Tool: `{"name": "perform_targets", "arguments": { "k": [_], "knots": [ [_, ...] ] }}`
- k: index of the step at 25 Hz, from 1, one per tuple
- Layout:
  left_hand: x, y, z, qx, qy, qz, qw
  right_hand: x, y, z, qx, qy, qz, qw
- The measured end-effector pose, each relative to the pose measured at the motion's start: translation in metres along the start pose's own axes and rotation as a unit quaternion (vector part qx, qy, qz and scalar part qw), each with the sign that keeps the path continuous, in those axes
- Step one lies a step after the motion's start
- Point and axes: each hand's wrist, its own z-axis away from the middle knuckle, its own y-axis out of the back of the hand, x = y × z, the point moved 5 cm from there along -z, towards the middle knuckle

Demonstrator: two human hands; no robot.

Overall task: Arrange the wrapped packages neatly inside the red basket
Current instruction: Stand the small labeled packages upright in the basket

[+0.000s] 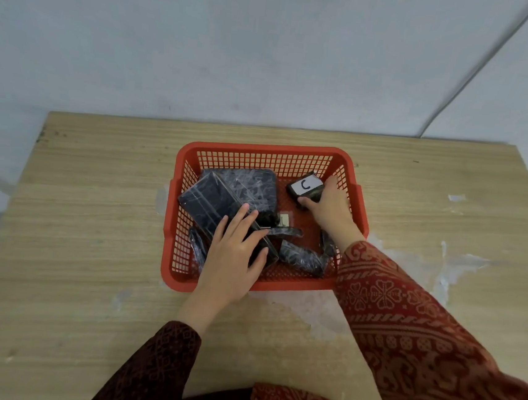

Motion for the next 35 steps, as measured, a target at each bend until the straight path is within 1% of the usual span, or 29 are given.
{"name": "perform_targets", "arguments": {
  "k": [2,5,6,7,8,9,10,11,13,15,17,19,21,22,23,26,28,30,32,33,35],
  "knots": [
    [0.000,0.000,0.000,0.001,0.001,0.002,1.000,-0.009,0.005,-0.002,-0.008,0.021,0.078,0.997],
    [-0.001,0.000,0.000,0.004,0.001,0.004,1.000,-0.026,0.017,0.007,0.015,0.102,0.127,0.986],
    [-0.001,-0.001,0.000,0.003,0.001,0.004,1.000,-0.026,0.020,0.012,-0.001,0.118,0.141,0.983],
    [-0.001,-0.001,0.000,0.002,0.002,0.003,1.000,-0.021,0.019,0.019,-0.047,0.125,0.161,0.978],
    [-0.001,-0.001,0.000,0.001,0.002,0.001,1.000,-0.012,0.013,0.028,-0.117,0.129,0.192,0.966],
    [-0.001,-0.001,0.000,-0.001,0.002,0.000,1.000,-0.001,0.005,0.041,-0.190,0.133,0.233,0.944],
    [-0.002,-0.002,0.000,-0.002,0.002,-0.002,1.000,0.009,-0.004,0.054,-0.244,0.143,0.277,0.918],
    [-0.002,-0.002,0.000,-0.002,0.002,-0.003,1.000,0.015,-0.011,0.065,-0.266,0.161,0.313,0.897],
    [-0.002,-0.002,0.000,-0.001,0.001,-0.003,1.000,0.019,-0.020,0.072,-0.236,0.207,0.367,0.875],
    [-0.001,-0.001,0.000,-0.002,0.000,-0.003,1.000,0.014,-0.022,0.071,-0.205,0.242,0.395,0.862],
    [-0.001,0.000,0.000,0.000,0.000,-0.004,1.000,0.012,-0.017,0.069,-0.220,0.240,0.381,0.865],
    [-0.001,0.000,0.000,0.003,0.001,-0.006,1.000,0.015,-0.006,0.069,-0.260,0.200,0.312,0.892],
    [-0.001,0.000,0.000,0.005,0.001,-0.007,1.000,0.014,0.008,0.069,-0.269,0.175,0.246,0.914],
    [-0.002,0.000,0.000,0.007,0.000,-0.007,1.000,0.011,0.015,0.068,-0.268,0.170,0.230,0.920],
    [-0.002,0.000,0.000,0.008,-0.001,-0.007,1.000,0.008,0.021,0.065,-0.272,0.167,0.221,0.922],
    [-0.002,-0.001,0.000,0.010,-0.003,-0.004,1.000,-0.003,0.036,0.053,-0.313,0.173,0.209,0.910],
    [-0.002,0.000,0.000,0.014,-0.004,-0.005,1.000,-0.013,0.042,0.040,-0.301,0.185,0.189,0.916],
    [-0.001,0.000,0.000,0.019,-0.005,-0.006,1.000,-0.021,0.044,0.028,-0.251,0.204,0.155,0.934],
    [-0.002,0.000,0.000,0.023,-0.004,-0.007,1.000,-0.026,0.042,0.017,-0.209,0.219,0.149,0.941],
    [-0.002,0.001,0.000,0.023,-0.004,-0.008,1.000,-0.028,0.039,0.013,-0.207,0.225,0.157,0.939],
    [-0.002,0.001,0.000,0.022,-0.004,-0.007,1.000,-0.026,0.030,0.007,-0.228,0.235,0.206,0.922]
  ]
}}
